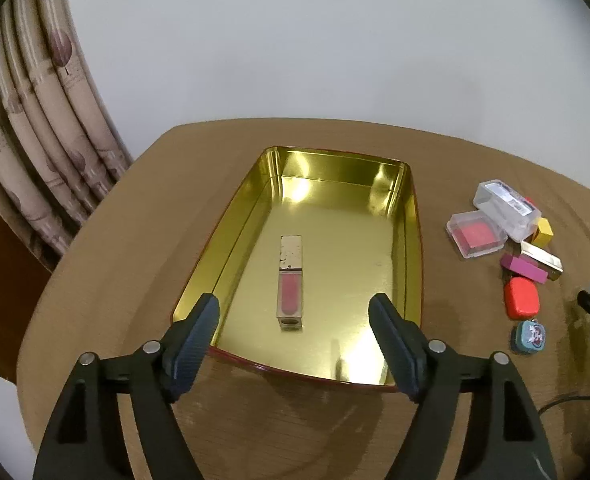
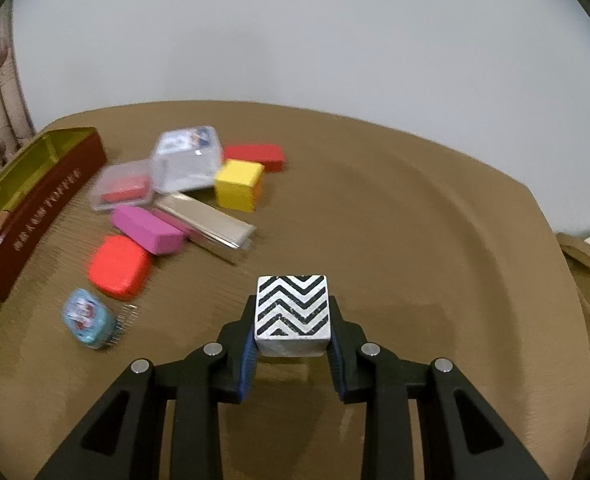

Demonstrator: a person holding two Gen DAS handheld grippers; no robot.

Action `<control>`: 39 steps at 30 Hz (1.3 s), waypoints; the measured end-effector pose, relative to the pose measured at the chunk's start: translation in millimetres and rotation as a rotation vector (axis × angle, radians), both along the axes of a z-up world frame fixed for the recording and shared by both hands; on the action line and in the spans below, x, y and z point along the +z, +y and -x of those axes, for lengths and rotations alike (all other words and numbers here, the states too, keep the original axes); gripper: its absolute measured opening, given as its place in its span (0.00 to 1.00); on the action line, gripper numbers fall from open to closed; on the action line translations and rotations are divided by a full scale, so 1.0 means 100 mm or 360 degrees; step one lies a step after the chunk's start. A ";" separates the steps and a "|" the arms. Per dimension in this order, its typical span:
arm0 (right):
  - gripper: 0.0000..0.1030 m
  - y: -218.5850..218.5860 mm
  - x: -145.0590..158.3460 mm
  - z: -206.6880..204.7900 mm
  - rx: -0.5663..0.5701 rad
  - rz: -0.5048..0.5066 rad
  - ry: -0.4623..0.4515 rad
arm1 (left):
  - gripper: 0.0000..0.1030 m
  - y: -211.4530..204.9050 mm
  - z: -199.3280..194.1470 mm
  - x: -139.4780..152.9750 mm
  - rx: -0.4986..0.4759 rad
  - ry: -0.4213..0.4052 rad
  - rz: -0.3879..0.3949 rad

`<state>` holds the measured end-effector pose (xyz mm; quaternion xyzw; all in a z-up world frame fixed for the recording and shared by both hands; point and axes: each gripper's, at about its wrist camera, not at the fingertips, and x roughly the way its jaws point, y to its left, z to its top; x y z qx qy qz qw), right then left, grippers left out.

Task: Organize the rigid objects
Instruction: 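Carry the zigzag cube over the gold tin with the right gripper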

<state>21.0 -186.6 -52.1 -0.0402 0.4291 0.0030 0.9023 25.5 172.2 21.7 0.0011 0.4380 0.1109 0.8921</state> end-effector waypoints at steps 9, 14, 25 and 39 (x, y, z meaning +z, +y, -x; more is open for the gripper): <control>0.29 0.54 0.34 -0.03 0.0205 -0.0028 -0.0061 | 0.76 0.17 0.01 0.04 0.0064 -0.0027 0.0034; 0.29 0.96 0.43 -0.04 0.0321 -0.0055 -0.0067 | 0.77 0.27 -0.01 0.07 0.0078 -0.0038 0.0030; 0.29 1.88 0.56 -0.16 0.0585 -0.0086 -0.0083 | 0.79 0.61 -0.01 0.14 0.0206 -0.0071 0.0069; 0.29 2.73 0.58 -0.32 0.0783 -0.0122 -0.0059 | 0.81 0.81 -0.02 0.13 0.0276 -0.0069 0.0059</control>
